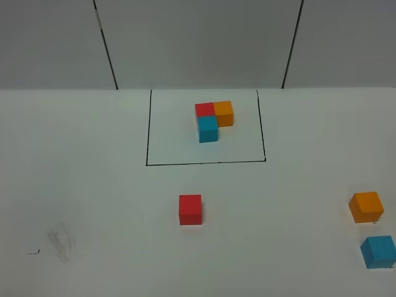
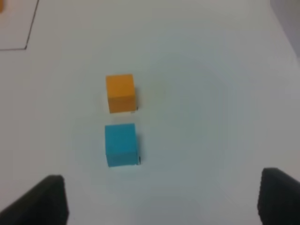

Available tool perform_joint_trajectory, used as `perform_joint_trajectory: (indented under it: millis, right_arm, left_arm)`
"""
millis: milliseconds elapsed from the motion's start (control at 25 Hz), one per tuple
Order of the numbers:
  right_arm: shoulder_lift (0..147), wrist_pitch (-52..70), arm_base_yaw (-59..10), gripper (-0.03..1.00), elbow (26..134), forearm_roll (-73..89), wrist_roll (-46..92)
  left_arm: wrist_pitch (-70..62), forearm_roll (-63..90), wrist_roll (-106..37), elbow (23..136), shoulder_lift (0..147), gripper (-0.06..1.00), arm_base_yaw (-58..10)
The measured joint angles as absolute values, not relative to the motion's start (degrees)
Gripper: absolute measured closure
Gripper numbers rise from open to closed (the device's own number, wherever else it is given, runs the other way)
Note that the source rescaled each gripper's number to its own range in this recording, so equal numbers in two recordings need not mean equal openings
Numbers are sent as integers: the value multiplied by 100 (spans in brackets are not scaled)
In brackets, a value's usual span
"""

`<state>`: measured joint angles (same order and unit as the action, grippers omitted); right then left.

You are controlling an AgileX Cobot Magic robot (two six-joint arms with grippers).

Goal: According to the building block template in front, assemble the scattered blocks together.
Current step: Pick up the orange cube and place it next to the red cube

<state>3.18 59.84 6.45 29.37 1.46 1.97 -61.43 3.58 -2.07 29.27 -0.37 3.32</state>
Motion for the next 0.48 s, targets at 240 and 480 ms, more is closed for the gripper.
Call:
perform_joint_trajectory:
  millis: [240,480]
  right_arm:
    - [1003,5624,645,29,3282,624,54]
    - [2388,5605,645,29,3712,996,307]
  left_arm:
    - [-6143,358,-207,2927,-37,15,332]
    - [-6143,358,-207,2927,-37,15,332]
